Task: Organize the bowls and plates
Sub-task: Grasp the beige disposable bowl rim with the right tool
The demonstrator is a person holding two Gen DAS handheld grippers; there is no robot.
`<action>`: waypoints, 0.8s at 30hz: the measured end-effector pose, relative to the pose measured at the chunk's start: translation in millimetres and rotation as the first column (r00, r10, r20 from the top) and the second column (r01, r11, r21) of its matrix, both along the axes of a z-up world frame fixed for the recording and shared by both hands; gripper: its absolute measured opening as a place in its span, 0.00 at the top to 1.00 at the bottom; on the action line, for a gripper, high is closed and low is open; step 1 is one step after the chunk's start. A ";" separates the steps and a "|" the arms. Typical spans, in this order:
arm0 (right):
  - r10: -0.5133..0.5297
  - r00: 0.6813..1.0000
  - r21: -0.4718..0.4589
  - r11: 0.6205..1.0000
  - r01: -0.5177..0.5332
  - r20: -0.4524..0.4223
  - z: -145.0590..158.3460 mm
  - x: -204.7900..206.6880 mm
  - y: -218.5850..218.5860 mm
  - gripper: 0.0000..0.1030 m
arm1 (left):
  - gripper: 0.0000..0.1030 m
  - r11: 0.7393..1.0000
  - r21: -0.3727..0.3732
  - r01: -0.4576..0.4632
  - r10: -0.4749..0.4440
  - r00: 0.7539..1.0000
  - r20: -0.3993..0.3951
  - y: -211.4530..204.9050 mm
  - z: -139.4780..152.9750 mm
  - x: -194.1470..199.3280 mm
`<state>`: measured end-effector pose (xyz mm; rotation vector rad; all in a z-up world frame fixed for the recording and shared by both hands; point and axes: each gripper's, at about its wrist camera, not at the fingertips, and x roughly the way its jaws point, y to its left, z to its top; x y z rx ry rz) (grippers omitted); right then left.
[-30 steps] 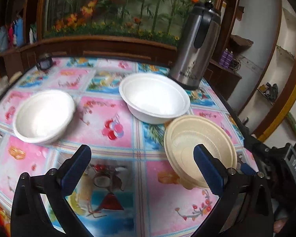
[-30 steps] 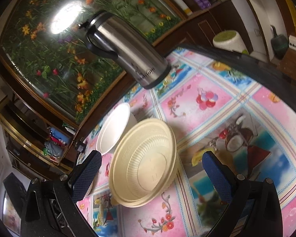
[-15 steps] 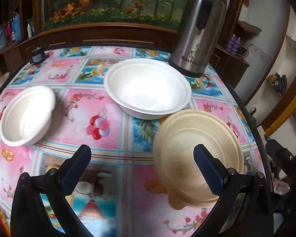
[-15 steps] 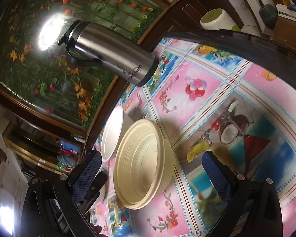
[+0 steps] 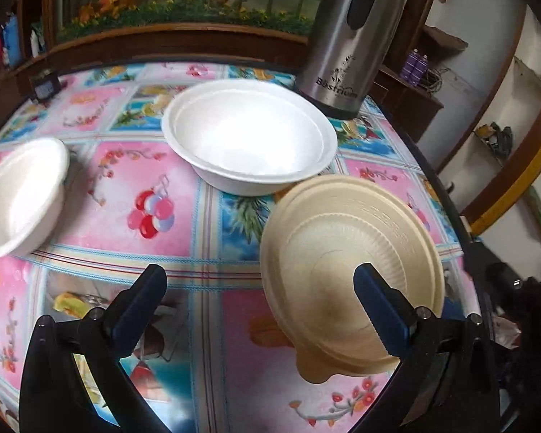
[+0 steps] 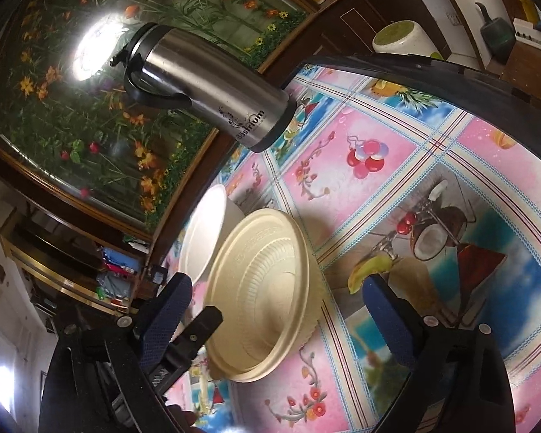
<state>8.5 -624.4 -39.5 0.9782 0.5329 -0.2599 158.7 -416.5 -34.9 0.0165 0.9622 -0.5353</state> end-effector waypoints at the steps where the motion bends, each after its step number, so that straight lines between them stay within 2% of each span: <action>1: 0.006 1.000 -0.007 1.000 -0.006 -0.003 -0.6 1.5 1.1 0.09 | 0.00 1.000 -0.001 0.002 -0.002 1.000 -0.004 0.4 -1.2 1.0; 4: 0.019 1.000 -0.041 0.999 -0.020 -0.024 -1.5 6.2 5.4 0.15 | 0.00 1.000 0.011 0.023 -0.023 1.000 0.015 3.2 -8.2 3.6; 6: 0.020 0.999 -0.051 0.998 -0.021 -0.031 -1.9 7.9 6.1 0.19 | 0.00 1.000 0.025 -0.004 0.004 1.000 -0.005 6.8 -13.8 9.6; 8: 0.011 0.999 -0.076 0.997 -0.014 -0.035 -0.5 8.0 6.9 0.23 | 0.00 1.000 -0.005 -0.011 0.011 1.000 -0.028 11.3 -15.8 13.5; 13: 0.002 0.998 -0.108 0.994 -0.008 -0.056 -1.4 9.4 8.5 0.31 | 0.00 1.000 -0.021 -0.015 0.016 0.999 0.043 13.9 -6.0 6.1; 16: 0.004 0.997 -0.105 0.994 -0.011 -0.072 -4.0 11.1 8.3 0.36 | 0.08 0.999 -0.040 -0.004 0.006 0.999 0.046 14.4 -4.4 5.3; 18: 0.006 0.997 -0.114 0.993 -0.014 -0.074 -3.4 11.5 8.8 0.40 | 0.21 0.999 -0.039 -0.001 0.002 0.999 0.044 14.7 -5.8 5.5; 24: 0.001 0.997 -0.116 0.993 -0.009 -0.075 -3.0 10.0 8.1 0.48 | 0.48 0.999 -0.037 0.025 -0.024 1.000 0.015 9.0 -10.2 8.3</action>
